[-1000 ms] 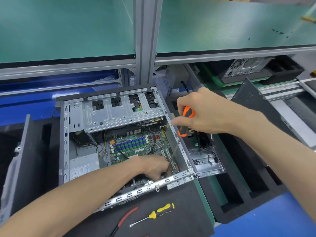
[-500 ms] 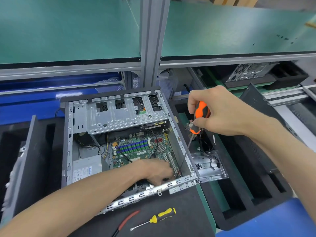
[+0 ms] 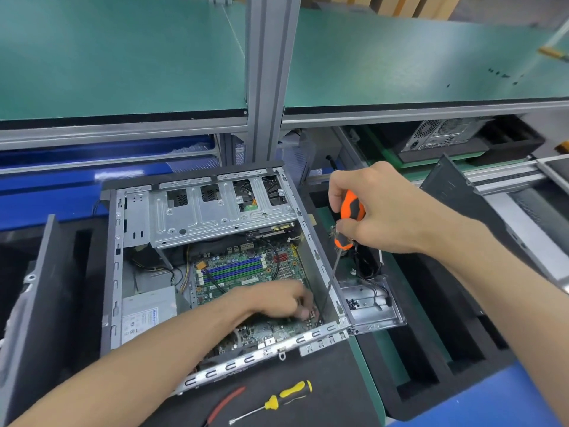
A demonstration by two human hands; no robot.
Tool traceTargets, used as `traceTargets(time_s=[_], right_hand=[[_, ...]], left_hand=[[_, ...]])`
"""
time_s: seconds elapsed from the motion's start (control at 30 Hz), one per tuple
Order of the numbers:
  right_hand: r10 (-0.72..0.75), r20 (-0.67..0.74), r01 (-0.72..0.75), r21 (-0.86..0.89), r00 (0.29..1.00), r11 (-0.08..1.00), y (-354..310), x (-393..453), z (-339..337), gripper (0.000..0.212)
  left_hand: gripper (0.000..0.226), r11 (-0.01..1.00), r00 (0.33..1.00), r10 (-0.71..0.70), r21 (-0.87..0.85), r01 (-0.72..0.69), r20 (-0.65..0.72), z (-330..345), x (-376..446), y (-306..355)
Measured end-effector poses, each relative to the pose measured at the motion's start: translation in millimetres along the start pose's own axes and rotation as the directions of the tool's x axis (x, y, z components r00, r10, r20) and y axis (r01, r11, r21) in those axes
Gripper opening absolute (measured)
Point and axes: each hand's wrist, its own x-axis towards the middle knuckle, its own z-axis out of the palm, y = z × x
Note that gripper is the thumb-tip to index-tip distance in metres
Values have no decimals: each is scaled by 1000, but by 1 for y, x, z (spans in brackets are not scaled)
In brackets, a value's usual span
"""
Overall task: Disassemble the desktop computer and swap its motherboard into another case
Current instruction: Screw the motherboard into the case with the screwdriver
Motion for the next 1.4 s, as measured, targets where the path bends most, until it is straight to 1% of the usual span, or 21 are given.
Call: traceTargets(time_s=[0.03,0.07,0.1,0.13,0.17,0.2,0.23,0.27,0.3,0.37,0.4,0.43,0.47,0.53,0.67,0.8,1.0,1.07,1.2,1.27,1.4], right_hand=[[3,-2,-3,-6,1000,1000,0,0,0,20],[5,-2,-5,-14,1000,1000,-1,0,0,20],[7,2,-7,-23,1000,1000,-1,1,0,20],[6,6,-6,-30,1000,1000,-2,1,1,20],[4,9,-4,-37,1000,999,-3,1,1,20],[2,11,-1,-44,1000,999,-3,2,2,20],[0,11,1,-52,1000,999,-4,2,2,20],[-3,13,3,-55,1000,998,-4,3,2,20],[-3,16,4,-55,1000,998,-4,4,3,20],[-2,15,3,-45,1000,999,-3,6,3,20],[-1,9,2,-39,1000,999,-3,7,4,21],[-1,6,1,-35,1000,999,-2,7,4,21],[-1,6,1,-32,1000,999,-1,8,5,22],[-4,9,4,-29,1000,1000,0,8,6,22],[-11,19,11,-13,1000,1000,2,11,11,20],[6,13,-6,-14,1000,1000,6,15,12,24],[6,23,-6,-7,1000,1000,7,19,14,21],[2,27,-2,-8,1000,1000,7,20,15,21],[-4,28,5,-10,1000,1000,8,22,17,20],[-10,30,11,-16,1000,1000,7,23,18,20],[-22,34,23,-35,999,999,5,24,20,20]], left_hand=[[10,969,999,-29,-245,24,-20,-5,-2,-3],[9,868,999,-37,-497,24,-15,-10,-5,-4],[11,733,1000,-27,-681,11,-14,-15,-7,-3],[16,598,1000,-10,-801,-15,-26,-19,-8,-3],[17,496,999,5,-867,-48,-52,-21,-8,-3],[17,437,996,0,-896,-76,-85,-22,-7,-2],[15,424,994,-25,-901,-90,-111,-23,-7,-1],[15,464,990,-50,-881,-96,-134,-24,-5,-1],[16,570,983,-66,-815,-106,-174,-23,-5,-2],[13,852,967,-47,-515,-92,-251,-19,-3,-2],[11,938,969,-8,-338,-79,-249,-14,0,-2],[13,980,975,46,-178,-85,-215,-8,3,-1],[10,992,980,96,-67,-109,-171,-2,6,1],[9,988,980,155,19,-154,-123,8,11,5],[16,987,980,158,42,-154,-118,8,16,6],[17,987,978,163,35,-160,-128,4,16,2],[18,984,982,167,74,-161,-85,5,18,-1],[20,981,986,162,116,-156,-42,8,19,-1],[20,939,986,164,302,-164,27,14,22,-3],[18,913,984,178,370,-171,18,15,23,-3],[21,905,983,179,400,-146,-46,18,22,-2]])
